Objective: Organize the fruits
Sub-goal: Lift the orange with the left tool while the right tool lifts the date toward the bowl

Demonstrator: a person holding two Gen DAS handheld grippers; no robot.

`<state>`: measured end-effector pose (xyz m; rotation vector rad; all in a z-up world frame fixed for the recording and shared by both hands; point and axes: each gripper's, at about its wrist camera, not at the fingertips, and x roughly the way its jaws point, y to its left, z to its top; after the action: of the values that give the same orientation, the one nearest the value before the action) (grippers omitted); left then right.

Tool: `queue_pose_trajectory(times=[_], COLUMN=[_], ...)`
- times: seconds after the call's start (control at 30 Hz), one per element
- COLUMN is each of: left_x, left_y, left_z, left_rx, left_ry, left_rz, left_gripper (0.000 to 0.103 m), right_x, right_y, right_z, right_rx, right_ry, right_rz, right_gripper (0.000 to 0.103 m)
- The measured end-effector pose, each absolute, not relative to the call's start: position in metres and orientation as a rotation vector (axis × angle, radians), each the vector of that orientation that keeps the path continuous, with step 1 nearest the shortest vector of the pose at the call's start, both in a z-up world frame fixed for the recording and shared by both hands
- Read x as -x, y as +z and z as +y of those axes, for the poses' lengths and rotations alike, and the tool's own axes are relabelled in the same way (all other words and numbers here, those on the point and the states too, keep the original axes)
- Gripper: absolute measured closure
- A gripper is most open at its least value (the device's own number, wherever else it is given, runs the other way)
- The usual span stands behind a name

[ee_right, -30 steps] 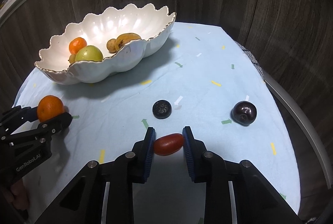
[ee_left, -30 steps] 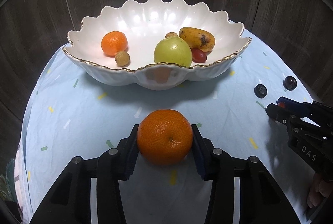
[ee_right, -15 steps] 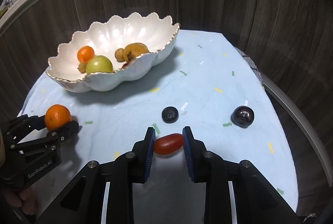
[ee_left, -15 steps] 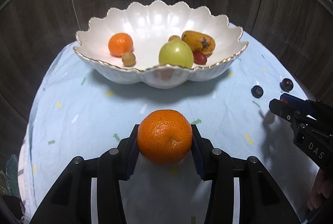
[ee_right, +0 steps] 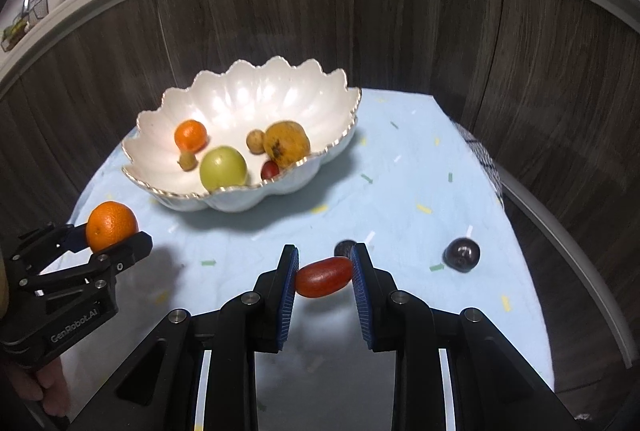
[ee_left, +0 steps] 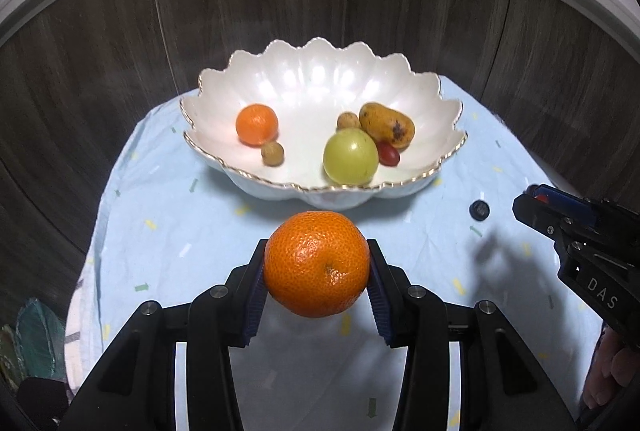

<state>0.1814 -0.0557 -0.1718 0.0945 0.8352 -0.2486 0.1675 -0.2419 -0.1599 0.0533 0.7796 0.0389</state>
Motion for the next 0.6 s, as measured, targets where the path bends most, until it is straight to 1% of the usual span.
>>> queue_pose_trajectory(times=[0.4,0.6], left_x=[-0.201,-0.214], left_y=[-0.144,-0.131], left_z=[-0.044,-0.041], left_rx=[-0.083,-0.088], left_ry=[-0.238,-0.235], left_rz=[0.806,0.784], left_gripper=[0.059,0.059], right_x=[-0.188,-0.202], right_y=[-0.124,-0.116], right_z=[-0.231,-0.229], right_rx=[-0.047,-0.050], right_ry=[0.067,0.075], right_rz=[0.720,0.710], right_gripper=[0.075,0.075])
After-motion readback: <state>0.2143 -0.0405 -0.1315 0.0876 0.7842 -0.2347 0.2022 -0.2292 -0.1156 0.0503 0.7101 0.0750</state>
